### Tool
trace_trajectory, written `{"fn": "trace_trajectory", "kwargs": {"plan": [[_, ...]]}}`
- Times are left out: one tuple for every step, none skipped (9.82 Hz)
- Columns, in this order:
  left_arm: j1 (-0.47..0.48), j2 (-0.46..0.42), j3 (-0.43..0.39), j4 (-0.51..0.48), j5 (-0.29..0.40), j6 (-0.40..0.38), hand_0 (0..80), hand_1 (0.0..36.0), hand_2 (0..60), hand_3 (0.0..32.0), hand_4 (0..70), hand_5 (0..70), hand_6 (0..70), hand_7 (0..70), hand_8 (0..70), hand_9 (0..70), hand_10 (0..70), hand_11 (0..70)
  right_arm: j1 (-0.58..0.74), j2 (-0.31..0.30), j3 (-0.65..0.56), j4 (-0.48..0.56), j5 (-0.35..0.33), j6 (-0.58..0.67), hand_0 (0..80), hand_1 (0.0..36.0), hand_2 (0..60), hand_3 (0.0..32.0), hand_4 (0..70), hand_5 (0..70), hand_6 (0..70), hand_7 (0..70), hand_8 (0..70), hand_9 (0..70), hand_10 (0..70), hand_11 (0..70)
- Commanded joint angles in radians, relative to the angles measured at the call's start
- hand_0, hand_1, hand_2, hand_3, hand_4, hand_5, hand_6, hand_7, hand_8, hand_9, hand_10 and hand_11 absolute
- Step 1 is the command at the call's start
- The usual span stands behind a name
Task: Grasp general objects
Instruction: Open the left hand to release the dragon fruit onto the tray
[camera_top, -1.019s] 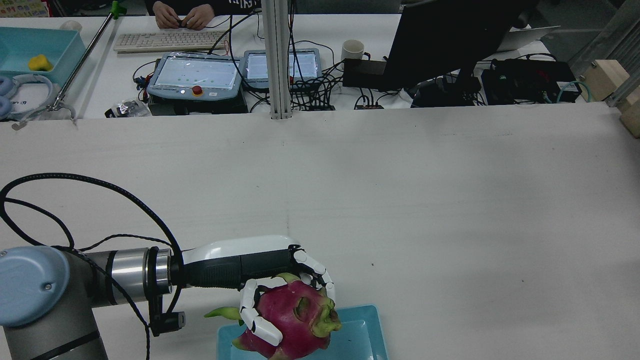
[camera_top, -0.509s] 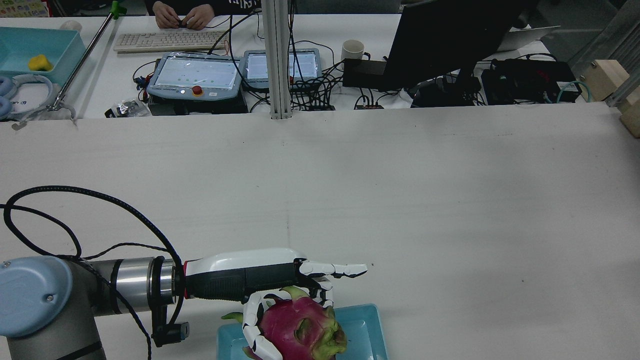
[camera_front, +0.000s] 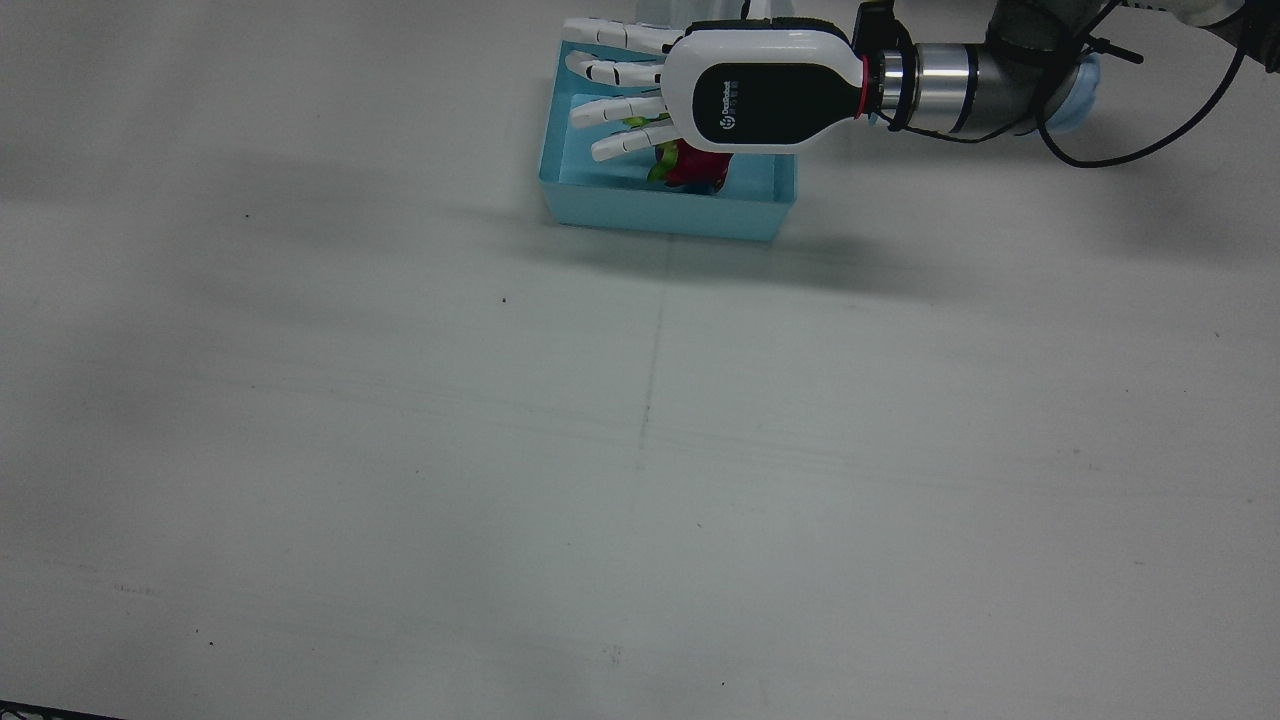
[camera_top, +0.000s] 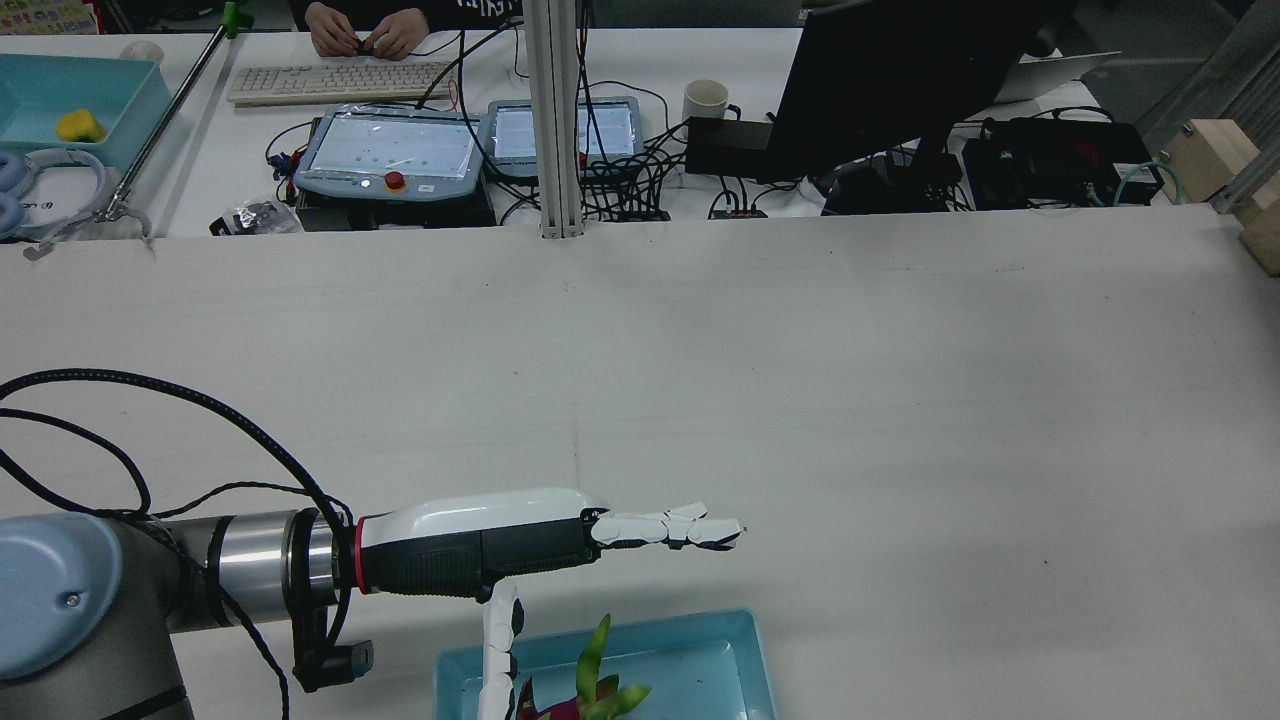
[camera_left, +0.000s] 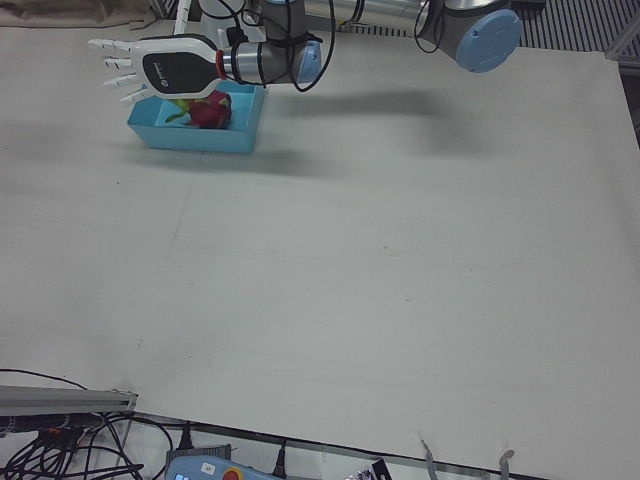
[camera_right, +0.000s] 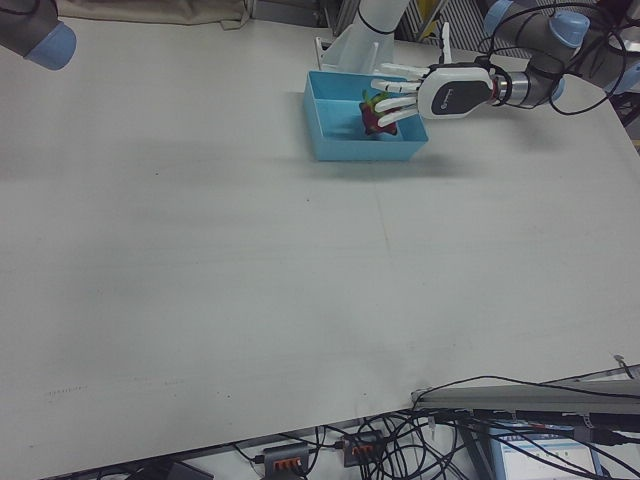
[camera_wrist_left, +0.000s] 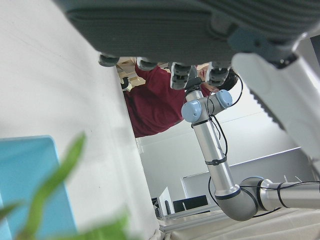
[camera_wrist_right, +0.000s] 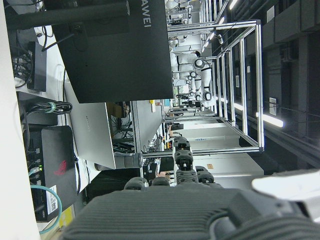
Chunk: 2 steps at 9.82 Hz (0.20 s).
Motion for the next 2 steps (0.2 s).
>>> {"fn": "trace_trajectory", "kwargs": {"plan": [[-0.014,0.011,0.021,0.004,-0.022,0.016,58.6,23.5,0.0,20.4,0.0,0.0,0.0,0.0,0.0,0.0,0.0,0.0,0.0,0.0,0.0,0.0,0.0,0.0,0.0,0.0,0.0,0.0,0.0,0.0,0.0,0.0,0.0,0.0,0.0,0.0],[-0.052,0.01,0.061,0.002,-0.022,0.015,56.0,20.5,0.0,19.0,0.0,0.0,0.0,0.0,0.0,0.0,0.0,0.0,0.0,0.0,0.0,0.0,0.0,0.0,0.0,0.0,0.0,0.0,0.0,0.0,0.0,0.0,0.0,0.0,0.0,0.0]]}}
